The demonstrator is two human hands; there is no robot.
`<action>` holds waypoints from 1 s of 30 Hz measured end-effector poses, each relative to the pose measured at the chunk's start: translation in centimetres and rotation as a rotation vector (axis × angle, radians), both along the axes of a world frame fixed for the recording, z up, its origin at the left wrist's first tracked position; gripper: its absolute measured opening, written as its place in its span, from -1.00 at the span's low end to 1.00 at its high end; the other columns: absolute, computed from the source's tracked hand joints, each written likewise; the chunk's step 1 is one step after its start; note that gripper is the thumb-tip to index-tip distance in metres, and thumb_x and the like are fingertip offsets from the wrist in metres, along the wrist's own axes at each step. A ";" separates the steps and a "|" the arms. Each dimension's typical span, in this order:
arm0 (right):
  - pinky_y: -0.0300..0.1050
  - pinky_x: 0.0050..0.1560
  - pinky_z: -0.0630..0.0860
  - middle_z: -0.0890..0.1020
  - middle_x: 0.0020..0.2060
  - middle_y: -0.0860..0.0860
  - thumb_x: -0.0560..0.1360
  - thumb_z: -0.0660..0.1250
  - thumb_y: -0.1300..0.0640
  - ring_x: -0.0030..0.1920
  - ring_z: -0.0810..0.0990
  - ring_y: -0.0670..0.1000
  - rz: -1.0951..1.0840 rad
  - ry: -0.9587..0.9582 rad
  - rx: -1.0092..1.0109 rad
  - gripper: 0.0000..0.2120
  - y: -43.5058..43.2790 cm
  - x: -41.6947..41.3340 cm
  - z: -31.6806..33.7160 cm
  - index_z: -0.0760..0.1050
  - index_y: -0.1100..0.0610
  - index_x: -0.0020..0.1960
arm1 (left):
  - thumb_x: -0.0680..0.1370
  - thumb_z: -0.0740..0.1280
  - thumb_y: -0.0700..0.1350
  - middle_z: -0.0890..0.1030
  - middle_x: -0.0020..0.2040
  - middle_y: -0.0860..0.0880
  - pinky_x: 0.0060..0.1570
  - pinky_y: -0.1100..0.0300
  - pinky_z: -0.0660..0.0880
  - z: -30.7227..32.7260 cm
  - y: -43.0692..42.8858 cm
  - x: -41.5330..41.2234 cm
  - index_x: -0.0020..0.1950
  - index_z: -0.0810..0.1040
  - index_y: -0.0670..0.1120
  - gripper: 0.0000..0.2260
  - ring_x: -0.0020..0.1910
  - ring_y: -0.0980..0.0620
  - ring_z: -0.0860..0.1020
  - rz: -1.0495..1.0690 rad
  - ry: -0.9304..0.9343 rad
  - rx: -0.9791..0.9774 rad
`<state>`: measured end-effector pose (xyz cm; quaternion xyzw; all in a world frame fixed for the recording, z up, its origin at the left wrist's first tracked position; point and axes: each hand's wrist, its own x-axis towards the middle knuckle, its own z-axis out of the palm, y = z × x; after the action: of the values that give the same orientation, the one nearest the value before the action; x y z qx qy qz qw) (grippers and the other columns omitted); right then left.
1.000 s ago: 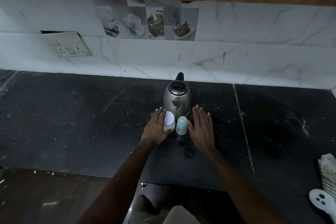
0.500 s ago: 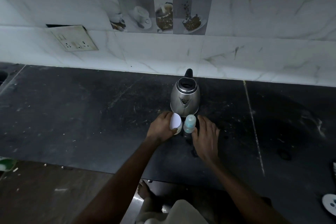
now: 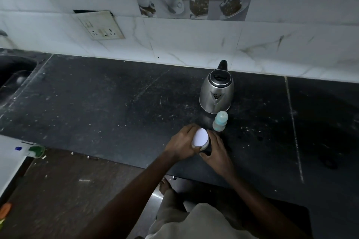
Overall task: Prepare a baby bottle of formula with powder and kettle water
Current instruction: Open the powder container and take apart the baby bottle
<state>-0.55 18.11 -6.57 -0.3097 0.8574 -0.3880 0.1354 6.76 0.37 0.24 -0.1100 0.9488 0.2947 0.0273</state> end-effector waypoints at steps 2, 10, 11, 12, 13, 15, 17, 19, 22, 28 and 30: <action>-0.18 0.52 0.26 0.37 0.57 -0.02 0.33 0.63 0.16 0.55 0.32 -0.08 0.020 -0.073 -0.003 -0.04 -0.7 -0.3 -0.3 0.27 0.13 0.63 | 0.44 0.50 0.09 0.44 0.51 -0.10 0.35 -0.04 0.51 -0.1 -0.2 0.1 0.54 0.40 -0.11 -0.28 0.46 -0.10 0.44 -0.034 -0.013 0.021; -0.30 0.43 0.34 0.42 0.46 -0.19 0.29 0.65 0.20 0.45 0.38 -0.25 -0.007 -0.246 -0.075 -0.05 -1.7 0.0 0.1 0.32 -0.04 0.58 | 0.46 0.51 -0.04 0.37 0.56 -0.14 0.48 0.08 0.35 0.5 -1.3 0.0 0.60 0.33 -0.16 -0.25 0.53 -0.12 0.36 -0.158 -0.050 0.028; -0.25 0.44 0.37 0.43 0.46 -0.19 0.29 0.66 0.19 0.45 0.39 -0.24 -0.025 -0.250 -0.085 -0.07 -1.7 0.2 0.0 0.34 -0.02 0.57 | 0.46 0.51 -0.02 0.37 0.55 -0.13 0.47 0.09 0.35 0.4 -1.3 -0.1 0.60 0.33 -0.14 -0.25 0.53 -0.11 0.36 -0.169 -0.052 0.025; -0.21 0.44 0.40 0.44 0.46 -0.20 0.29 0.67 0.16 0.45 0.41 -0.23 -0.044 -0.251 -0.096 -0.08 -1.7 0.4 -0.2 0.35 -0.02 0.57 | 0.45 0.51 0.01 0.38 0.54 -0.12 0.46 0.08 0.38 0.4 -1.3 -0.2 0.60 0.33 -0.13 -0.24 0.51 -0.10 0.38 -0.177 -0.055 0.024; -0.22 0.43 0.41 0.45 0.46 -0.22 0.30 0.68 0.13 0.45 0.42 -0.23 -0.065 -0.253 -0.108 -0.09 -1.6 0.6 -0.3 0.36 -0.04 0.56 | 0.44 0.51 0.05 0.40 0.52 -0.11 0.44 0.05 0.42 0.3 -1.4 -0.4 0.59 0.35 -0.12 -0.23 0.48 -0.10 0.42 -0.183 -0.056 0.024; -0.24 0.41 0.43 0.48 0.45 -0.23 0.31 0.69 0.08 0.45 0.45 -0.24 -0.105 -0.263 -0.123 -0.11 -1.6 0.9 -0.4 0.38 -0.07 0.55 | 0.41 0.51 0.11 0.46 0.45 -0.13 0.38 0.00 0.49 0.1 -1.6 -0.9 0.56 0.40 -0.13 -0.22 0.40 -0.12 0.49 -0.189 -0.045 0.024; -0.19 0.40 0.46 0.50 0.43 -0.22 0.30 0.69 0.10 0.43 0.47 -0.23 -0.131 -0.268 -0.134 -0.12 -1.6 1.1 -0.4 0.39 -0.07 0.54 | 0.39 0.53 0.13 0.49 0.40 -0.14 0.34 -0.03 0.52 -0.1 -1.8 -1.1 0.53 0.43 -0.15 -0.22 0.36 -0.14 0.53 -0.198 -0.040 0.022; -0.14 0.41 0.47 0.52 0.42 -0.21 0.30 0.69 0.09 0.43 0.48 -0.22 -0.155 -0.266 -0.140 -0.13 -1.7 1.3 -0.4 0.41 -0.06 0.53 | 0.37 0.53 0.15 0.49 0.39 -0.13 0.31 -0.05 0.54 -0.3 -1.8 -1.2 0.52 0.43 -0.14 -0.21 0.34 -0.13 0.54 -0.195 -0.038 0.011; -0.07 0.44 0.47 0.54 0.42 -0.20 0.33 0.67 0.05 0.44 0.49 -0.19 -0.182 -0.276 -0.158 -0.19 -1.7 1.4 -0.6 0.44 -0.04 0.52 | 0.35 0.54 0.18 0.48 0.38 -0.10 0.26 -0.07 0.57 -0.5 -1.8 -1.2 0.51 0.43 -0.11 -0.20 0.32 -0.12 0.55 -0.192 -0.037 -0.003; -0.05 0.41 0.48 0.53 0.42 -0.16 0.29 0.67 0.04 0.41 0.50 -0.16 -0.169 -0.249 -0.147 -0.13 -1.7 1.4 -0.8 0.40 -0.06 0.53 | 0.31 0.51 0.21 0.50 0.29 -0.07 0.11 -0.07 0.62 -0.4 -1.5 -1.3 0.45 0.44 -0.08 -0.22 0.21 -0.13 0.58 -0.193 -0.035 -0.068; -0.13 0.40 0.47 0.53 0.41 -0.19 0.29 0.64 -0.04 0.40 0.50 -0.20 -0.170 -0.262 -0.153 -0.14 -1.7 1.6 -0.6 0.40 -0.08 0.53 | 0.32 0.50 0.22 0.49 0.30 -0.08 0.08 -0.08 0.63 0.0 -1.3 -1.2 0.45 0.44 -0.08 -0.22 0.20 -0.15 0.58 -0.186 -0.039 -0.100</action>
<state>1.07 16.41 -7.17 -0.1924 0.8235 -0.4993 0.1887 5.55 -0.97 0.25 -0.0282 0.9678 0.2409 0.0673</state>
